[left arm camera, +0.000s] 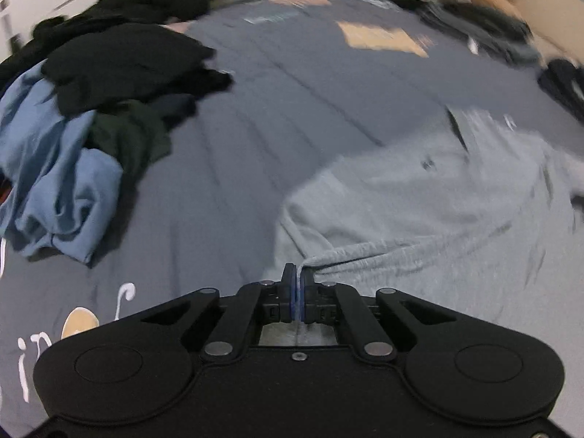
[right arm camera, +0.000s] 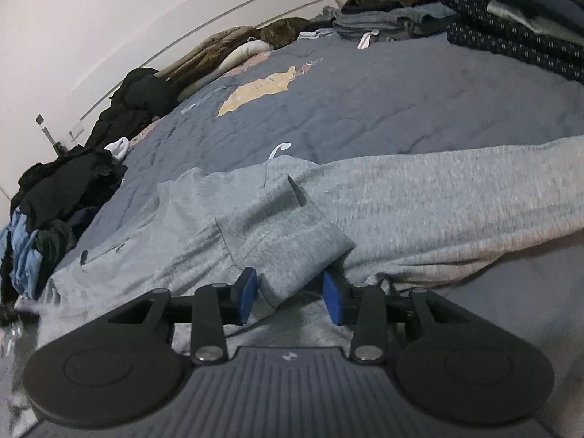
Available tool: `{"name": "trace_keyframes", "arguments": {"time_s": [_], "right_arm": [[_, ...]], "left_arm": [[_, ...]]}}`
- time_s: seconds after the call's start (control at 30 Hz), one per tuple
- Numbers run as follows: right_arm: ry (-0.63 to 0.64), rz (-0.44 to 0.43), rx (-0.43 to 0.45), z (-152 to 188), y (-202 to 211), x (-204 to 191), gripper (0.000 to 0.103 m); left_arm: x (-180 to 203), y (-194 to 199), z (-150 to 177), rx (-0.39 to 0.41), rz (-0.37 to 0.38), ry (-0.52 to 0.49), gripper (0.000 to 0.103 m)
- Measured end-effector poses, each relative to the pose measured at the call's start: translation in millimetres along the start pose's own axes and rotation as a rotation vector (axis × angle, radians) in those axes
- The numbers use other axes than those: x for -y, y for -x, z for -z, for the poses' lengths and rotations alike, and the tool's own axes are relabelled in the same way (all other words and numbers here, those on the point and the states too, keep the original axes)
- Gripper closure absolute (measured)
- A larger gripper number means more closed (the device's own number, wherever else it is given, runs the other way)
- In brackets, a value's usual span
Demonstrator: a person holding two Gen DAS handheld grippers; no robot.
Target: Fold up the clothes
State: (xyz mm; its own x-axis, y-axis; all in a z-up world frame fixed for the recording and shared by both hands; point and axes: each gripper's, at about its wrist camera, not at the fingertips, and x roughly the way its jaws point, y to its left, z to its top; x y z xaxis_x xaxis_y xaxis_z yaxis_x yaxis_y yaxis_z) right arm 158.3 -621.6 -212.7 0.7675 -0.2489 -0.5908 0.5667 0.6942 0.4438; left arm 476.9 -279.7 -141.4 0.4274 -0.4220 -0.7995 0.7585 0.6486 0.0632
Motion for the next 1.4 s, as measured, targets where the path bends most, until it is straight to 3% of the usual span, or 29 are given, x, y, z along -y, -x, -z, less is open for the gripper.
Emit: {"name": "trace_keyframes", "arguments": {"time_s": [0.1, 0.17, 0.27, 0.37, 0.53, 0.6, 0.67, 0.73, 0.9, 1.0, 1.1, 1.17, 1.27, 1.3, 1.4], "right_arm": [[0.000, 0.003, 0.007, 0.5, 0.5, -0.2, 0.063], [-0.008, -0.003, 0.005, -0.3, 0.9, 1.6, 0.063], [-0.021, -0.010, 0.003, -1.1, 1.5, 3.8, 0.063], [-0.037, -0.014, 0.000, -2.6, 2.4, 5.0, 0.063], [-0.064, -0.021, -0.005, -3.7, 3.3, 7.4, 0.063], [-0.061, -0.019, -0.006, -3.7, 3.4, 6.6, 0.063], [-0.056, -0.018, -0.008, -3.4, 3.3, 6.2, 0.063], [-0.055, -0.021, -0.010, -3.8, 2.2, 7.2, 0.063], [-0.052, -0.022, -0.011, -3.6, 1.2, 7.6, 0.063], [-0.056, -0.024, -0.022, -6.9, 2.5, 7.5, 0.063], [-0.055, -0.035, -0.028, -15.3, 10.1, 1.7, 0.062], [-0.030, -0.060, -0.027, -22.5, 18.3, -8.1, 0.059], [0.076, -0.128, -0.030, -29.0, 31.5, -36.4, 0.057], [0.116, -0.157, -0.041, -28.5, 35.1, -49.3, 0.054], [0.265, -0.244, -0.077, -21.4, 44.2, -93.5, 0.043]], "left_arm": [[9.0, -10.2, 1.9, -0.085, -0.018, -0.052, 0.098], [14.1, -4.5, 3.1, -0.079, -0.044, -0.087, 0.093], [11.0, 19.8, 6.5, -0.019, -0.053, -0.026, 0.072], [25.2, 44.6, 16.9, 0.044, -0.053, -0.087, 0.071], [37.3, 62.4, 43.4, 0.092, 0.132, 0.042, 0.071], [27.2, 48.8, 53.7, 0.067, 0.242, 0.204, 0.071], [12.8, 34.8, 65.5, 0.059, 0.251, 0.311, 0.070], [-10.9, 23.9, 78.7, 0.046, 0.228, 0.433, 0.070], [-70.9, 41.5, 119.5, 0.176, 0.159, 0.767, 0.070], [-61.3, 70.0, 133.7, 0.215, 0.094, 0.748, 0.069], [-18.4, 98.2, 141.9, 0.218, -0.127, 0.645, 0.061], [10.2, 115.4, 150.8, 0.221, -0.229, 0.655, 0.061], [50.2, 134.0, 156.5, 0.213, -0.297, 0.666, 0.056], [60.7, 138.1, 158.6, 0.207, -0.315, 0.640, 0.051], [86.0, 139.3, 159.2, 0.181, -0.348, 0.501, 0.050]]}}
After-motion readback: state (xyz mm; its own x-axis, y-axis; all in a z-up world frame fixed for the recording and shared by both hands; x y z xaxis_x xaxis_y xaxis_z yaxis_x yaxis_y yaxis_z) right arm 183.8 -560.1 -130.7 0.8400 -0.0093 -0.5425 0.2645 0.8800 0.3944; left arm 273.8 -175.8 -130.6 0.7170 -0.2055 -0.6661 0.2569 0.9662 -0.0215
